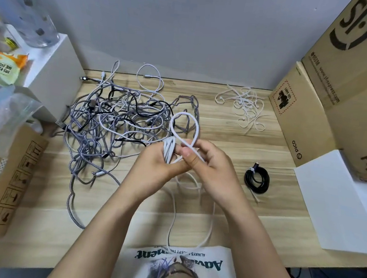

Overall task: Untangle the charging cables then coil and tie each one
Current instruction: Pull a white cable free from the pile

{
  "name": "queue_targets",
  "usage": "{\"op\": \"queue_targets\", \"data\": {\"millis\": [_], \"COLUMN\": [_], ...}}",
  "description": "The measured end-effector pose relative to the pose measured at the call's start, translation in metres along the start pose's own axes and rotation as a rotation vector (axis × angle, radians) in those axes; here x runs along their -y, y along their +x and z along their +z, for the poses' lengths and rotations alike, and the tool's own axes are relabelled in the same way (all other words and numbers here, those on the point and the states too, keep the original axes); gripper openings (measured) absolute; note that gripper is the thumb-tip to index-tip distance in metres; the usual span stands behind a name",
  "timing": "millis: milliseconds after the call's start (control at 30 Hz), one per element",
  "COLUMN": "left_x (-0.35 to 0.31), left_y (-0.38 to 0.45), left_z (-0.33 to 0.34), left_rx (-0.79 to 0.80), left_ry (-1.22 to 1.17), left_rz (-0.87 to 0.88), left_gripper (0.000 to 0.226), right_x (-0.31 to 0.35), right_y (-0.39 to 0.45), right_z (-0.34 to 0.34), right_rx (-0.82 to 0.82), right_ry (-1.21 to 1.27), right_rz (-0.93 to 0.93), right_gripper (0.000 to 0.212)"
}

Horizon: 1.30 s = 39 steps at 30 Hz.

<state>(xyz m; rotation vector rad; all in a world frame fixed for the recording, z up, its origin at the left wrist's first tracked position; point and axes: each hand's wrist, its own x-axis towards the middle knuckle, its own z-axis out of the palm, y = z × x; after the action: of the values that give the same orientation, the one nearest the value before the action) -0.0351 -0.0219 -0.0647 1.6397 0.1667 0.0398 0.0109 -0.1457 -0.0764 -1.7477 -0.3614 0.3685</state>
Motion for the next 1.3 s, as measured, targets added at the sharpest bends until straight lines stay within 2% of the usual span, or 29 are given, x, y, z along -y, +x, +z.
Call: {"op": "queue_targets", "data": {"millis": [33, 100, 200, 267, 367, 467, 533, 600, 700, 767, 833, 900, 1000, 1067, 1167, 1233, 1300], "left_x": [0.001, 0.004, 0.009, 0.012, 0.022, 0.031, 0.035, 0.034, 0.032, 0.031, 0.024, 0.008, -0.012, -0.015, -0.005, 0.005, 0.010], "left_y": [0.000, 0.000, 0.000, 0.000, 0.004, 0.007, 0.009, 0.006, -0.004, -0.008, -0.008, -0.004, 0.008, 0.019, 0.033, 0.037, 0.039], "left_z": [-0.004, -0.012, -0.021, -0.025, -0.030, -0.027, -0.026, -0.028, -0.038, -0.044, -0.047, -0.046, -0.049, -0.053, -0.047, -0.038, -0.029], "left_rx": [0.012, 0.026, 0.085, 0.132, 0.057, -0.061, -0.055, 0.142, 0.634, 0.880, 0.988, 0.897, 0.460, 0.191, -0.152, -0.228, -0.262], "left_ry": [-0.059, -0.144, -0.023, 0.083, 0.242, 0.269, 0.343, 0.330, -0.007, -0.429, -0.927, -1.384, -1.658, -1.655, -1.519, -1.397, -1.280], "left_rz": [-0.050, -0.146, -0.169, -0.188, -0.238, -0.236, -0.245, -0.332, -0.486, -0.398, -0.176, -0.030, 0.064, 0.047, 0.036, 0.061, 0.022], "left_gripper": [0.013, 0.011, 0.018, 0.023, 0.027, 0.033, 0.037, 0.039, 0.041, 0.042, 0.035, 0.020, 0.015, 0.023, 0.034, 0.027, 0.029], "right_x": [0.000, 0.001, 0.007, 0.014, 0.019, 0.013, 0.009, 0.004, -0.007, -0.016, -0.021, -0.026, -0.030, -0.024, -0.006, 0.008, 0.019], "right_y": [0.000, -0.001, -0.002, -0.002, -0.002, -0.003, -0.002, 0.000, 0.004, 0.006, 0.007, 0.007, 0.005, 0.000, -0.009, -0.015, -0.020], "right_z": [-0.003, -0.011, -0.019, -0.027, -0.042, -0.044, -0.041, -0.042, -0.048, -0.048, -0.042, -0.037, -0.035, -0.034, -0.032, -0.030, -0.030], "right_rx": [-0.050, -0.152, -0.297, -0.459, -0.647, -0.679, -0.681, -0.708, -0.753, -0.729, -0.623, -0.462, -0.159, 0.036, 0.261, 0.361, 0.407], "right_ry": [-0.032, -0.077, -0.048, 0.030, 0.129, 0.187, 0.208, 0.216, 0.212, 0.168, 0.077, -0.078, -0.329, -0.393, -0.394, -0.404, -0.441], "right_rz": [-0.018, -0.049, -0.113, -0.159, -0.133, -0.057, -0.018, 0.005, 0.041, 0.019, -0.014, -0.001, 0.108, 0.165, 0.130, 0.071, -0.012], "right_gripper": [0.005, 0.015, 0.017, 0.016, 0.021, 0.028, 0.031, 0.032, 0.030, 0.026, 0.023, 0.026, 0.036, 0.039, 0.041, 0.043, 0.043]}}
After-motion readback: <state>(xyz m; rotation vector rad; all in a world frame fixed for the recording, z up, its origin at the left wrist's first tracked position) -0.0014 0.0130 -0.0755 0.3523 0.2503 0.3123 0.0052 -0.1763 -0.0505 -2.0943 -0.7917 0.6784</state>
